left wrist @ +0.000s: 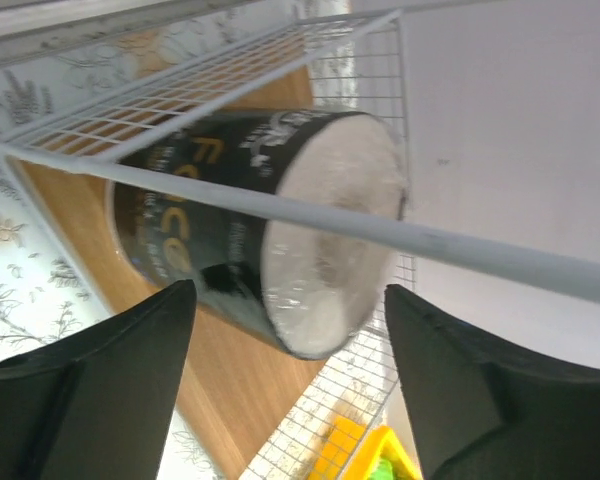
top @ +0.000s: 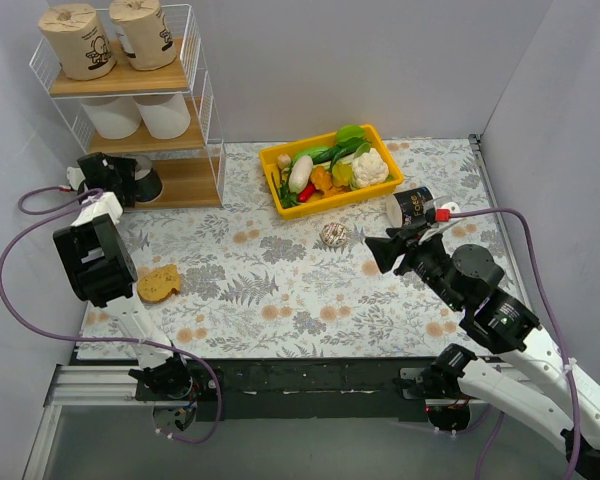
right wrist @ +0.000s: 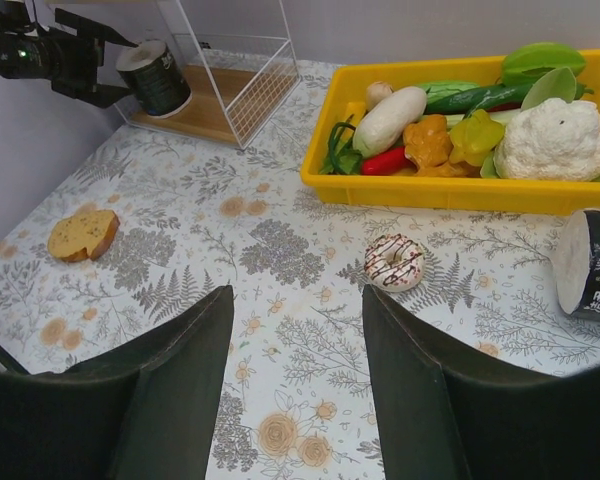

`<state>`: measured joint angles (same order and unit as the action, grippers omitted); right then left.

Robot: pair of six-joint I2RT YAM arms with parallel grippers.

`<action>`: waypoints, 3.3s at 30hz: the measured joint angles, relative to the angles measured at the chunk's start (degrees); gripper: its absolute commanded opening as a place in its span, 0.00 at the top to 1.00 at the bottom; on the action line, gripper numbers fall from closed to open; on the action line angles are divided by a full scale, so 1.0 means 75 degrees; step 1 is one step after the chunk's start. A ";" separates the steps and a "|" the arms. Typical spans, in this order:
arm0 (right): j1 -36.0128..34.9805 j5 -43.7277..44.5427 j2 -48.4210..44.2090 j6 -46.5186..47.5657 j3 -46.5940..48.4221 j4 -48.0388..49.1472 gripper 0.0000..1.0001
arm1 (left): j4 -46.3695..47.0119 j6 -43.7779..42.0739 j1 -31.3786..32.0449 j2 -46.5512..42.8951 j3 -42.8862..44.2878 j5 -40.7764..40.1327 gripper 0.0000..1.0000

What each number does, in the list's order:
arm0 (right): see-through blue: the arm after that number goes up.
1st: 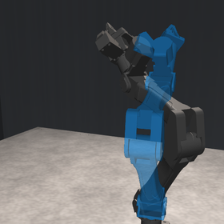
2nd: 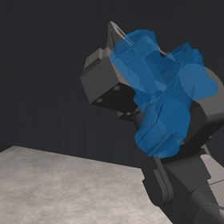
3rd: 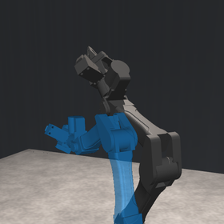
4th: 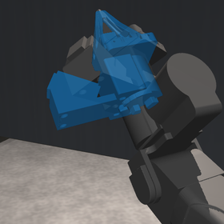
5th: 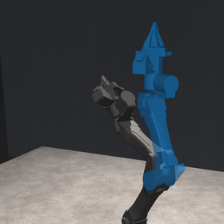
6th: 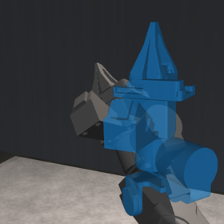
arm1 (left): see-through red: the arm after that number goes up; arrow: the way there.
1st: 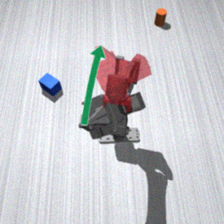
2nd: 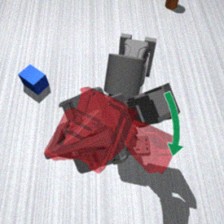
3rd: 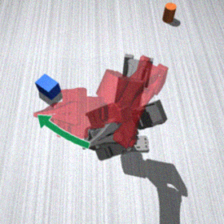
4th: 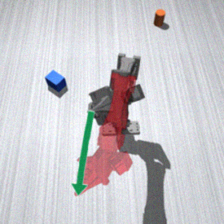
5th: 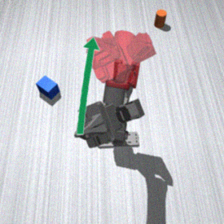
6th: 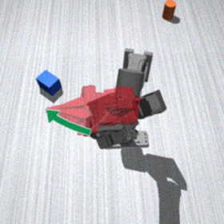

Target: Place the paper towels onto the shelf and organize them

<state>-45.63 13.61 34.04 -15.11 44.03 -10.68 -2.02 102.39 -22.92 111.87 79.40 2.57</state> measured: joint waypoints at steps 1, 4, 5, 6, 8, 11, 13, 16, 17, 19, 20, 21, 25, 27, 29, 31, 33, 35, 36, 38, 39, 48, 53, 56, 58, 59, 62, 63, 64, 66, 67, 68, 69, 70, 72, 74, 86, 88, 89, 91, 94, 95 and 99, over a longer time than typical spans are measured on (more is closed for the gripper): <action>0.0000 0.0000 -0.0026 -0.0006 0.0029 0.0000 0.38 | 0.0044 -0.0003 0.0009 0.0000 0.0020 0.0052 0.13; 0.0000 0.0017 -0.0087 -0.0032 0.0073 -0.0009 0.38 | 0.0111 0.0015 0.0023 -0.0067 0.0020 0.0239 0.07; 0.0000 0.0026 -0.0102 -0.0070 0.0082 -0.0023 0.38 | 0.0108 0.0015 0.0023 -0.0108 0.0015 0.0338 0.07; 0.0000 0.0026 -0.0111 -0.0093 0.0096 -0.0055 0.38 | 0.0105 0.0020 0.0029 -0.0146 -0.0023 0.0405 0.06; 0.0000 0.0032 -0.0114 -0.0175 0.0102 -0.0122 0.38 | 0.0096 0.0026 0.0044 -0.0248 -0.0189 0.0530 0.05; 0.0000 0.0090 -0.0119 -0.0262 0.0096 -0.0256 0.38 | 0.0087 0.0114 0.0073 -0.0664 -0.0758 0.0667 0.04; 0.0000 0.0172 -0.0105 -0.0329 0.0061 -0.0306 0.36 | -0.0085 0.0192 0.0070 -0.1247 -0.1239 0.0714 0.03; 0.0000 0.0294 0.0082 -0.0312 -0.0047 -0.0329 0.35 | -0.0326 0.0219 0.0073 -0.2276 -0.1789 0.0702 0.02; 0.0000 0.0388 0.0230 -0.0291 -0.0070 -0.0353 0.34 | -0.0364 0.0219 0.0073 -0.2757 -0.2078 0.0676 0.02; 0.0000 0.0595 0.0627 -0.0187 -0.0093 -0.0411 0.33 | -0.0519 0.0213 0.0073 -0.3786 -0.2652 0.0560 0.02; 0.0000 0.0688 0.0825 -0.0143 -0.0093 -0.0417 0.32 | -0.0568 0.0195 0.0073 -0.4261 -0.2882 0.0501 0.02; 0.0000 0.0772 0.1043 -0.0096 -0.0093 -0.0420 0.32 | -0.0647 0.0163 0.0073 -0.4672 -0.3042 0.0440 0.02; 0.0052 0.1105 0.1716 0.0160 -0.0090 -0.0460 0.28 | -0.0895 -0.0119 0.0073 -0.5391 -0.3165 0.0405 0.02; 0.0236 0.1169 0.1985 0.0309 -0.0047 -0.0463 0.25 | -0.1067 -0.0376 0.0073 -0.5461 -0.3226 0.0574 0.02; 0.0717 0.0982 0.2314 0.0490 0.0076 -0.0455 0.24 | -0.1250 -0.0647 0.0073 -0.5523 -0.3398 0.0828 0.02; 0.1384 0.0650 0.2669 0.0659 0.0245 -0.0460 0.24 | -0.1577 -0.1032 0.0090 -0.5578 -0.3532 0.1212 0.02; 0.2285 0.0038 0.3185 0.0828 0.0583 -0.0530 0.24 | -0.1923 -0.1405 0.0221 -0.5625 -0.3573 0.1629 0.02; 0.3048 -0.0323 0.3701 0.0956 0.0860 -0.0542 0.22 | -0.2107 -0.1775 0.0597 -0.5761 -0.3646 0.1988 0.02; 0.3375 -0.0321 0.3995 0.1055 0.0985 -0.0530 0.19 | -0.2139 -0.1932 0.0871 -0.5855 -0.3707 0.2116 0.02; 0.3634 -0.0195 0.4409 0.1259 0.1105 -0.0513 0.15 | -0.2122 -0.2241 0.1553 -0.6059 -0.3905 0.2372 0.02; 0.3692 -0.0122 0.4645 0.1364 0.1166 -0.0507 0.12 | -0.2092 -0.2407 0.1909 -0.6149 -0.4033 0.2460 0.02; 0.4628 -0.0385 0.6091 0.2183 0.2145 -0.0554 0.09 | -0.2014 -0.3692 0.2938 -0.6475 -0.5184 0.3013 0.02; 0.4304 0.0006 0.6540 0.2463 0.2474 -0.0455 0.12 | -0.2049 -0.4112 0.2935 -0.6924 -0.5310 0.3226 0.02; 0.3835 0.0624 0.6985 0.2734 0.2696 -0.0323 0.12 | -0.2002 -0.4266 0.2935 -0.7105 -0.5310 0.3366 0.02; 0.3494 0.1174 0.7356 0.3037 0.2853 -0.0297 0.14 | -0.2011 -0.4278 0.2938 -0.7061 -0.5310 0.3386 0.02; 0.3375 0.1396 0.7516 0.3142 0.2917 -0.0300 0.14 | -0.2011 -0.4275 0.2938 -0.7006 -0.5310 0.3383 0.02; 0.3121 0.1990 0.8017 0.3488 0.3051 -0.0277 0.15 | -0.2090 -0.4269 0.2935 -0.6784 -0.5307 0.3348 0.02; 0.3110 0.2136 0.8137 0.3585 0.3060 -0.0277 0.15 | -0.2139 -0.4258 0.2935 -0.6752 -0.5307 0.3319 0.02; 0.3112 0.2288 0.8239 0.3672 0.3060 -0.0274 0.14 | -0.2174 -0.4246 0.2938 -0.6744 -0.5307 0.3284 0.02; 0.3115 0.2486 0.8370 0.3791 0.3060 -0.0259 0.13 | -0.2206 -0.4217 0.2935 -0.6811 -0.5307 0.3191 0.02; 0.3098 0.2629 0.8425 0.3867 0.3060 -0.0216 0.13 | -0.2212 -0.4197 0.2935 -0.6881 -0.5307 0.3153 0.02; 0.3086 0.2801 0.8486 0.3952 0.3060 -0.0152 0.13 | -0.2206 -0.4191 0.2935 -0.6956 -0.5307 0.3133 0.02; 0.3054 0.2978 0.8548 0.4057 0.3060 -0.0064 0.13 | -0.2192 -0.4188 0.2935 -0.7038 -0.5307 0.3112 0.02; 0.3005 0.3174 0.8623 0.4170 0.3060 0.0055 0.13 | -0.2180 -0.4185 0.2935 -0.7111 -0.5307 0.3107 0.02; 0.2888 0.3515 0.8813 0.4389 0.3060 0.0338 0.14 | -0.2168 -0.4185 0.2938 -0.7198 -0.5307 0.3086 0.02; 0.2806 0.3794 0.9072 0.4535 0.3101 0.0516 0.15 | -0.2148 -0.4179 0.2938 -0.7210 -0.5307 0.3075 0.02; 0.2736 0.4753 0.9804 0.4913 0.3305 0.1107 0.52 | -0.2127 -0.4130 0.2938 -0.7105 -0.5307 0.3115 0.02; 0.2736 0.4774 0.9804 0.4922 0.3290 0.1180 0.53 | -0.2127 -0.4127 0.2935 -0.7070 -0.5307 0.3142 0.02; 0.2736 0.4779 0.9804 0.4913 0.3273 0.1212 0.53 | -0.2127 -0.4124 0.2938 -0.7064 -0.5307 0.3147 0.02; 0.2736 0.4788 0.9777 0.4838 0.3261 0.1180 0.54 | -0.2124 -0.4115 0.2938 -0.7064 -0.5307 0.3150 0.02; 0.2742 0.4570 0.9538 0.4555 0.3249 0.0842 0.55 | -0.2124 -0.4106 0.2935 -0.7064 -0.5307 0.3147 0.02; 0.2763 0.4345 0.9340 0.4342 0.3244 0.0580 0.55 | -0.2124 -0.4106 0.2935 -0.7064 -0.5307 0.3139 0.02; 0.2780 0.3267 0.8425 0.3526 0.3238 -0.0408 0.57 | -0.2130 -0.4109 0.2935 -0.7085 -0.5307 0.3037 0.02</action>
<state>-24.77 38.11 97.23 11.33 68.31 -13.74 -18.00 71.57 -0.91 58.74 39.59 25.34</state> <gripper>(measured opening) 0.531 0.981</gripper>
